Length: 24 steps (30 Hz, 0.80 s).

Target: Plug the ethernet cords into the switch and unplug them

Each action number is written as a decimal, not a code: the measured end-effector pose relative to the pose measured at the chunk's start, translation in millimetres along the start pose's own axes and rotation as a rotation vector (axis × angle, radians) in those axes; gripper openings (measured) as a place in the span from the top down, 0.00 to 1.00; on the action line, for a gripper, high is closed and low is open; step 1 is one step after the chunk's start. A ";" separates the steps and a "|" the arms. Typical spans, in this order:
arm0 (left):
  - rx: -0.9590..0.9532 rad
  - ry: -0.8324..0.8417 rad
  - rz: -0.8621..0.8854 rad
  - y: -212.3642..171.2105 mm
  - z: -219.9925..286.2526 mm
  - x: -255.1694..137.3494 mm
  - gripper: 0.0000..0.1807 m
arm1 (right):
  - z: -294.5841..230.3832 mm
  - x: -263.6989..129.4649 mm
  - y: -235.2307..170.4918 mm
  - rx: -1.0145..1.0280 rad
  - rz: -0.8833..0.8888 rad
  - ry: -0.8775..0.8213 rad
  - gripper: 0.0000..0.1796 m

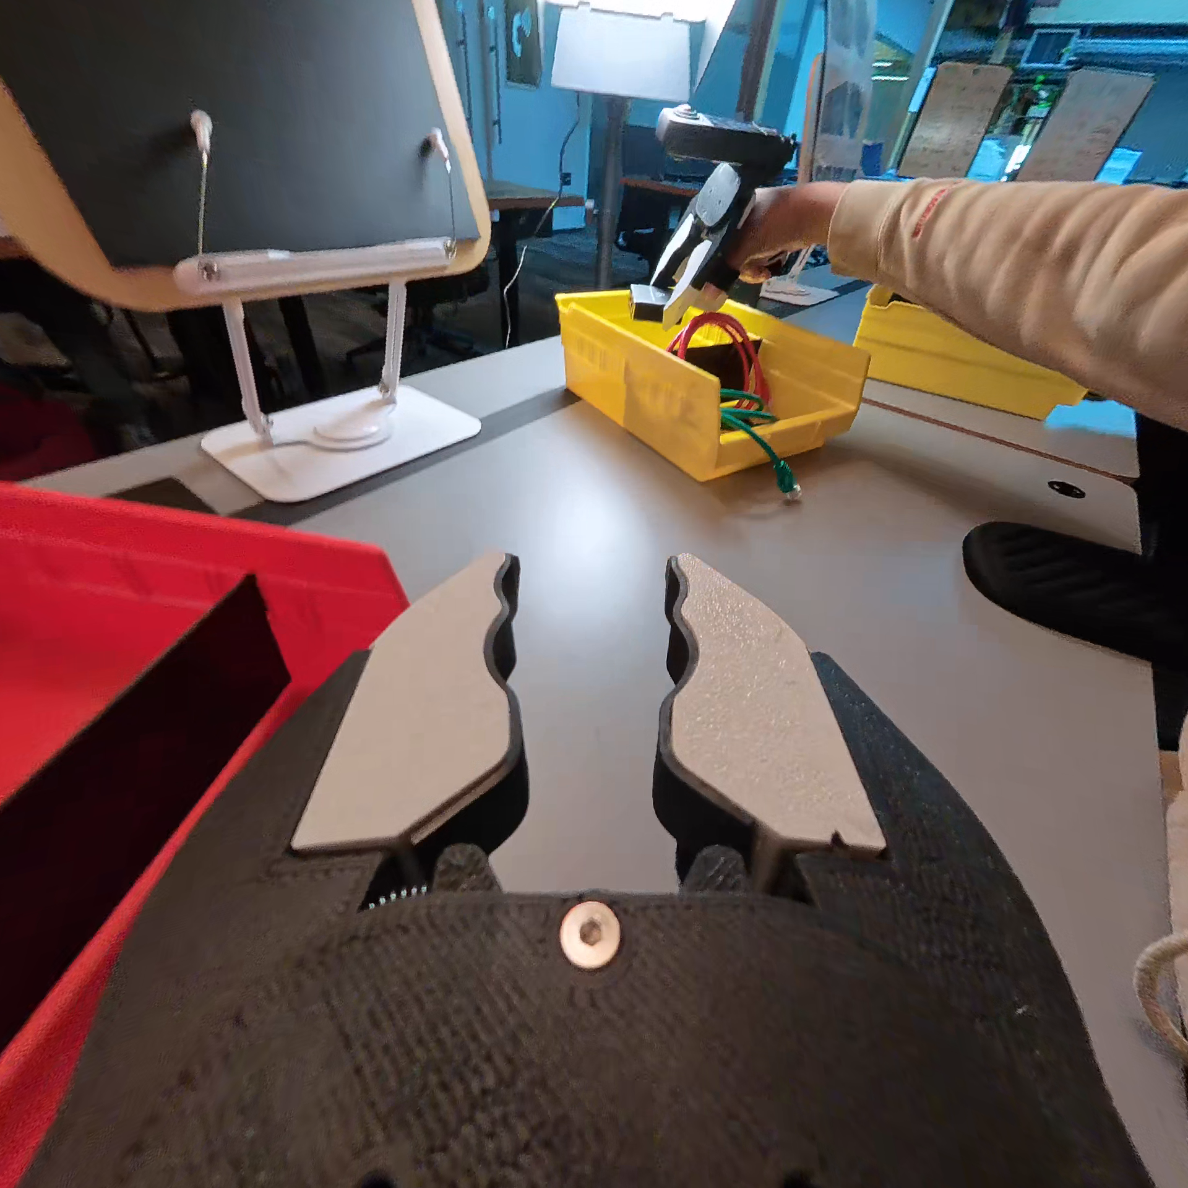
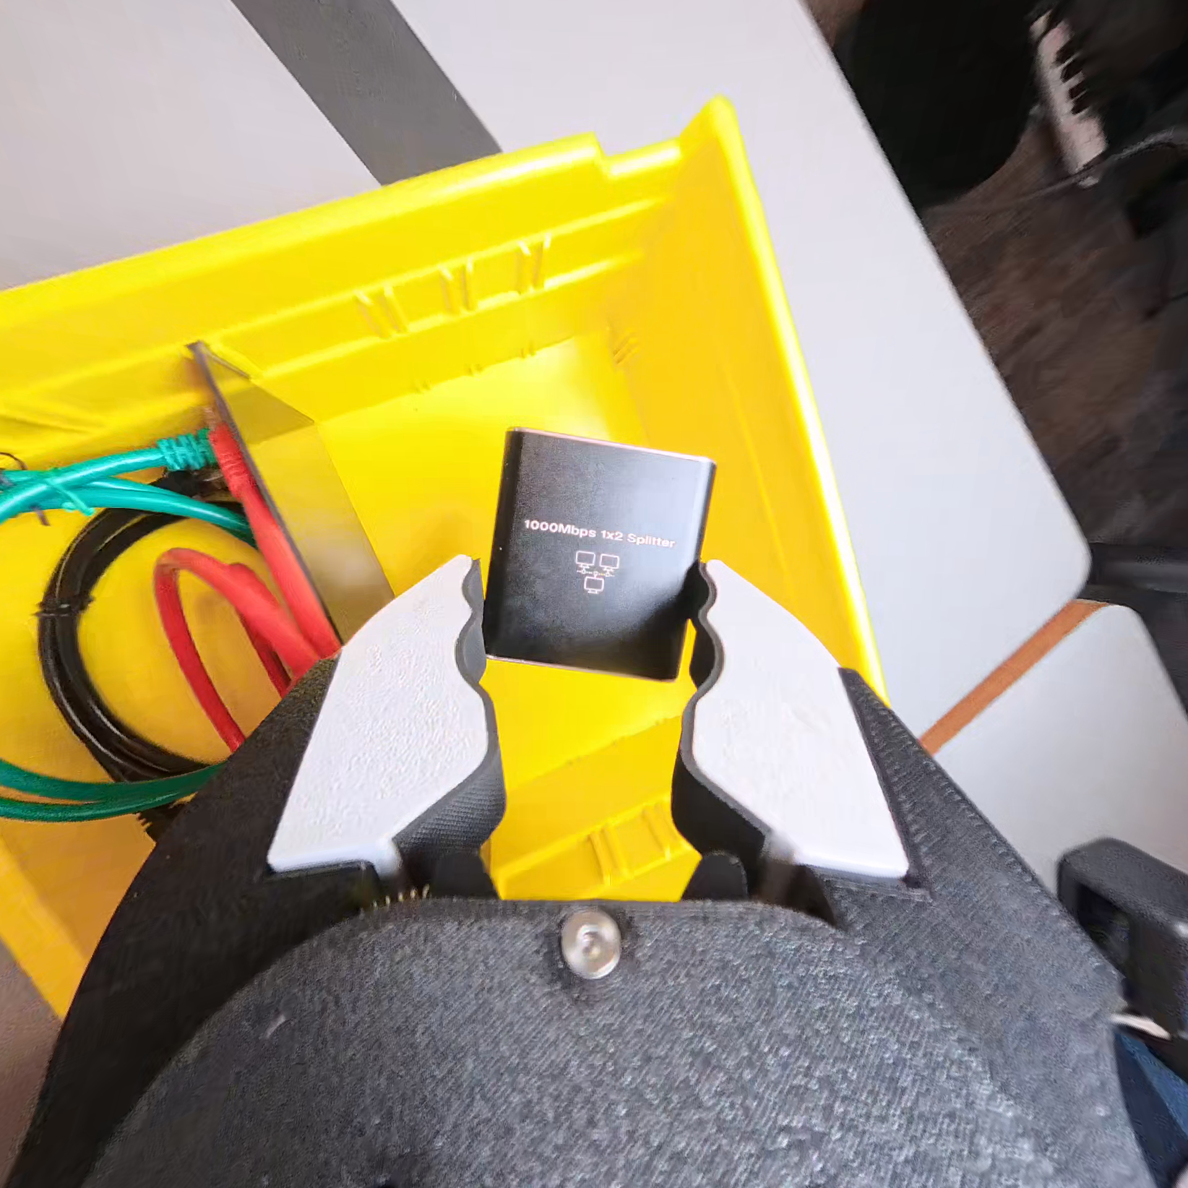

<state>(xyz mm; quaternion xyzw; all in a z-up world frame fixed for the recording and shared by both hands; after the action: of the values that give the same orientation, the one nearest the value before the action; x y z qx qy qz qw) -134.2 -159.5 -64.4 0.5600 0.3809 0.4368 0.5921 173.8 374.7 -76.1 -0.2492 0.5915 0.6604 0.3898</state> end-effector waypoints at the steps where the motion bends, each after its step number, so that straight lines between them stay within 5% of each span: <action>1: -0.005 0.022 0.000 -5.6 -0.7 -3.7 0.75 | 1.8 7.4 -1.7 0.007 -0.020 0.020 0.65; 8: 0.071 0.163 0.051 -19.8 -11.1 -14.8 0.74 | 5.4 42.1 -9.8 0.042 -0.072 0.122 0.65; 14: 0.071 0.182 0.049 -25.8 -15.7 -16.9 0.74 | 13.7 44.8 -12.9 0.001 -0.084 0.048 0.68; 19: 0.080 0.175 0.046 -25.8 -13.2 -17.1 0.74 | 20.1 27.1 -12.6 -0.046 -0.103 -0.060 0.68; 24: 0.111 0.178 0.029 -24.4 -11.5 -18.9 0.74 | 9.3 -28.1 10.2 -0.077 0.095 -0.184 0.69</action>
<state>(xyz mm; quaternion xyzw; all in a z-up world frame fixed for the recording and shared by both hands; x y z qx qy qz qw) -149.0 -173.3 -90.4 0.5565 0.4475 0.4715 0.5174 182.9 377.7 -46.3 -0.1740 0.5385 0.7204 0.4010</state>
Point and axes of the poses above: each gripper's, where its closed fingertips meet, x out along the fingers, y out of its top, z = x × y across the jaws, the point moved 8 cm from there along -x, back along the fingers, and after that the axes turned 12 degrees about z, right-handed, at the moved point
